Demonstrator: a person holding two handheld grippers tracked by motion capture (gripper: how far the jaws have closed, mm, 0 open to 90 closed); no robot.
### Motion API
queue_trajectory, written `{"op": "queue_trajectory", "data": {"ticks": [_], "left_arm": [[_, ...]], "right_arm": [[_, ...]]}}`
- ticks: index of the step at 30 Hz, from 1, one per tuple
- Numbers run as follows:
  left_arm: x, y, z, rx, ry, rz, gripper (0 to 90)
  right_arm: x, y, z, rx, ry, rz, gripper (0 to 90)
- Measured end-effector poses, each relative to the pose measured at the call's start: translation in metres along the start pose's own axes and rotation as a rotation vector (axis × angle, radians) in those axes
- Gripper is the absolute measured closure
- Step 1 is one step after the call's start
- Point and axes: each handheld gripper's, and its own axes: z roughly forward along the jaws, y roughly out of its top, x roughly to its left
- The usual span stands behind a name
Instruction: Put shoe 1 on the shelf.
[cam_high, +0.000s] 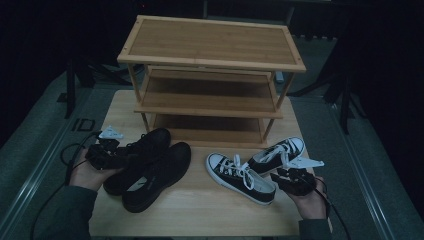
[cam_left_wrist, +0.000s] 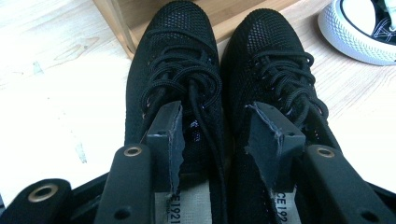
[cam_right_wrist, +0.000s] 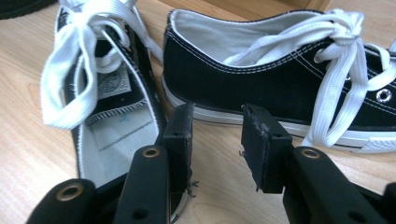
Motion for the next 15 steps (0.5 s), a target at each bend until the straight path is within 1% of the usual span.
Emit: {"op": "queue_trajectory", "data": {"ticks": [4, 6, 8, 12, 14, 15], "left_arm": [[-0.001, -0.003, 0.002, 0.0, -0.005, 0.0, 55.6], [-0.001, -0.004, 0.004, 0.006, 0.004, 0.001, 56.1], [-0.002, -0.006, 0.005, 0.01, 0.014, 0.002, 56.3], [-0.004, -0.007, 0.009, 0.025, 0.011, 0.008, 56.9], [-0.005, -0.007, 0.011, 0.037, 0.029, 0.013, 56.9], [-0.005, -0.006, 0.012, 0.04, 0.031, 0.016, 57.2]], "right_arm": [[-0.001, -0.004, 0.004, -0.001, 0.004, -0.009, 59.8], [-0.002, -0.006, 0.006, 0.004, 0.003, -0.011, 59.3], [-0.003, -0.007, 0.006, 0.004, 0.001, -0.011, 58.9], [-0.005, -0.01, 0.005, -0.002, -0.002, 0.0, 58.5], [-0.006, -0.011, 0.005, -0.002, -0.003, 0.004, 58.3], [-0.007, -0.012, 0.005, -0.001, -0.005, 0.006, 58.2]]}}
